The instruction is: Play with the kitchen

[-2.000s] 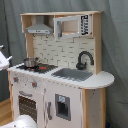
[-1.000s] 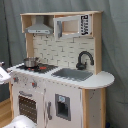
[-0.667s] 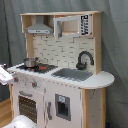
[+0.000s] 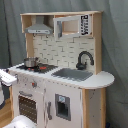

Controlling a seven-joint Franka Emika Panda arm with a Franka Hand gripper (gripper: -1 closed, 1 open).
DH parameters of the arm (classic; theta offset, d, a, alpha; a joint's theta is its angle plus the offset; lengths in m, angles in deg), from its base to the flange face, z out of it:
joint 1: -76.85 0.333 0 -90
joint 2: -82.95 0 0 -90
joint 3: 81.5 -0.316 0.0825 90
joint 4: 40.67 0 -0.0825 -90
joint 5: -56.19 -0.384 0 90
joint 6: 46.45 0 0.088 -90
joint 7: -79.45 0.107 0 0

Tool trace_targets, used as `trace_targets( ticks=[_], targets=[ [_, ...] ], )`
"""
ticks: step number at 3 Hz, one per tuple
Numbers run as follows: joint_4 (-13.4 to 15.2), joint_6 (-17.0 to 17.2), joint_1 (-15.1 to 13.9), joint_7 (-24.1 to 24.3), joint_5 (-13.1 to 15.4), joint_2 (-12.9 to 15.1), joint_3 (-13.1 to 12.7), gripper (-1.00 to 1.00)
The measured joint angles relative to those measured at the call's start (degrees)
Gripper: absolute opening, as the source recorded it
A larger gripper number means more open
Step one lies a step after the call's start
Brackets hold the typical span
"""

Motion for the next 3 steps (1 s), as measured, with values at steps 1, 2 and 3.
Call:
trace_targets(
  ticks=[1,2,3],
  targets=[
    [3.48,-3.70,1.60,-3.10,0.00,-0.01,-0.04,1.00],
    [8.32,-6.56,4.09,-5.52,0.00,-0.01,-0.73,1.00],
    [13.21,-8.95,5.87,-5.92,0.00,-0.02,-2.60,1.00]
  ],
)
